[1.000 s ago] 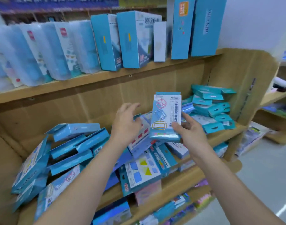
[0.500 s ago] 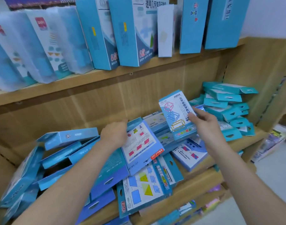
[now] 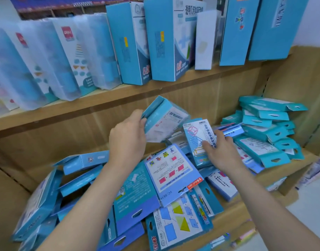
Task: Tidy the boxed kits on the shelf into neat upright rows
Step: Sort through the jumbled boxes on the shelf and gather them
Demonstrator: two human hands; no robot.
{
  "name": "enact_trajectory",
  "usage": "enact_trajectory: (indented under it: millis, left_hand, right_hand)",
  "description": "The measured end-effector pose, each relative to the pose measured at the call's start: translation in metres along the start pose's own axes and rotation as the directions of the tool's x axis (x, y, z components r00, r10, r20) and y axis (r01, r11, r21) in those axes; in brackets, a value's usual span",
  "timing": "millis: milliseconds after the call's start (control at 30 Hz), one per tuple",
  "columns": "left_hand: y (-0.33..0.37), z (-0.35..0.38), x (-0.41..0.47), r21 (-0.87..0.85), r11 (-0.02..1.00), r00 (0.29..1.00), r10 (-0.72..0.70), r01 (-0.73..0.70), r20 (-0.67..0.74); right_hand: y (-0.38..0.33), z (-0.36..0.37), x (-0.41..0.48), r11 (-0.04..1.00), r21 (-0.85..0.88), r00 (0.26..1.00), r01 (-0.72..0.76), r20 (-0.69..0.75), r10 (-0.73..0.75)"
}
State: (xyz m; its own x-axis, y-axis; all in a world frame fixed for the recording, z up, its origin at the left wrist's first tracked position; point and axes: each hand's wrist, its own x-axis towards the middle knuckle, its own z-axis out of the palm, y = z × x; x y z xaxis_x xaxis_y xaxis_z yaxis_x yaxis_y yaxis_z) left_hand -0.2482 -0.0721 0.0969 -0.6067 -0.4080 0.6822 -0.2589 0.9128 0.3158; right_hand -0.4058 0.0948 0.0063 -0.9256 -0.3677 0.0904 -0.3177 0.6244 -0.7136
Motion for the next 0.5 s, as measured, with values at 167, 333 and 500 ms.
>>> enact_trajectory:
  millis: [167,333,500]
  left_hand:
    - [0.005,0.004,-0.002,-0.301,0.942,0.987,-0.161,0.148,-0.018]
    - [0.010,0.014,0.000,-0.483,0.843,0.971,-0.209,0.238,0.114]
    - [0.021,0.051,0.005,-0.710,0.318,0.753,-0.474,0.629,0.455]
  right_hand:
    - [0.003,-0.010,-0.007,0.991,0.129,0.990,-0.031,0.142,0.012]
    - [0.016,-0.019,-0.026,0.946,0.324,0.993,-0.024,-0.102,0.061]
    - [0.043,-0.026,-0.040,0.790,0.613,0.900,0.023,-0.357,0.251]
